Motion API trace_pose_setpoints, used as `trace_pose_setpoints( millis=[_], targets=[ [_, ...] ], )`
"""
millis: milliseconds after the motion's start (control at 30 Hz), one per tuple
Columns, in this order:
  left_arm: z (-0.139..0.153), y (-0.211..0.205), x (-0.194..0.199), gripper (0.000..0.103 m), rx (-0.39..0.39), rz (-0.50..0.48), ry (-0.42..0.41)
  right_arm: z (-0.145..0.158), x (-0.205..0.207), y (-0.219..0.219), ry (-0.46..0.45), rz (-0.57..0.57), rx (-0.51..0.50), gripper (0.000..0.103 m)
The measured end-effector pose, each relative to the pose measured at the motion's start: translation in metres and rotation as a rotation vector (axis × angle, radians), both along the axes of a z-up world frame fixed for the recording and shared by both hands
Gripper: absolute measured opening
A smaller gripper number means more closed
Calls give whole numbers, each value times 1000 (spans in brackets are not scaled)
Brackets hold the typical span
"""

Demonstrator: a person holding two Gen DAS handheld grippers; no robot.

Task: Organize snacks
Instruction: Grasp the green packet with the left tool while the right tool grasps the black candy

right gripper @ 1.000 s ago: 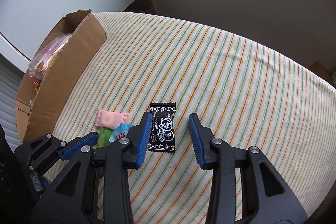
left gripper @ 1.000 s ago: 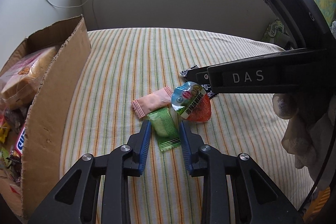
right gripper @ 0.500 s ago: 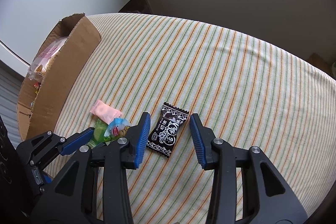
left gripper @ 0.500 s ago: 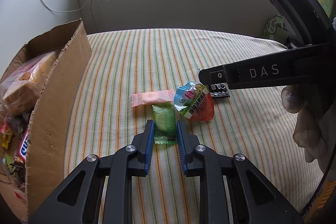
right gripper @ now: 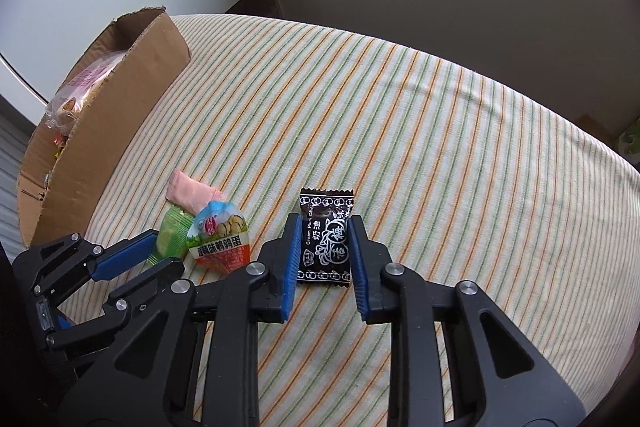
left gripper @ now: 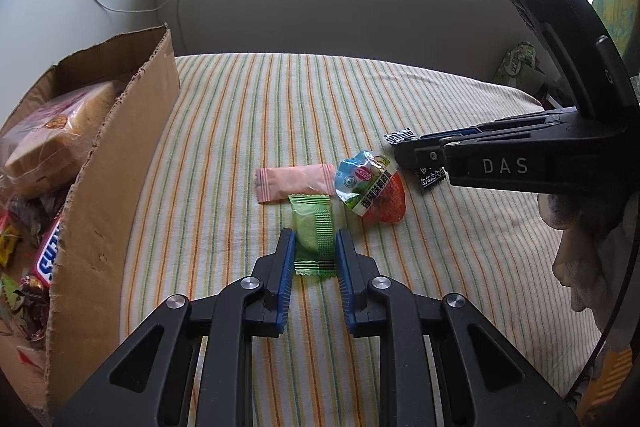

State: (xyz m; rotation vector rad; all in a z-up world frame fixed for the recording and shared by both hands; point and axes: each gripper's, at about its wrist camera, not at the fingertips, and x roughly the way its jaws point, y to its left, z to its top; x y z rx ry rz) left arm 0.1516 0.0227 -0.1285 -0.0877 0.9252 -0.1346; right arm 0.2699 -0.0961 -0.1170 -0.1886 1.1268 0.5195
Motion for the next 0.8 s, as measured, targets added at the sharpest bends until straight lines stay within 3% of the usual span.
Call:
trace_pose_setpoints(
  millis=[233,467,800],
  targets=[
    [6,-3,-12,19,-28,5,-15,10,-16,-15,-18,-19,46,24],
    [30,4,-29,19,-51,18,-70,38,-35,-29,-61,-11,95,24],
    [59,36,-53,19,-66,69,-147,74,-61,-5,-120,38,133,24]
  ],
)
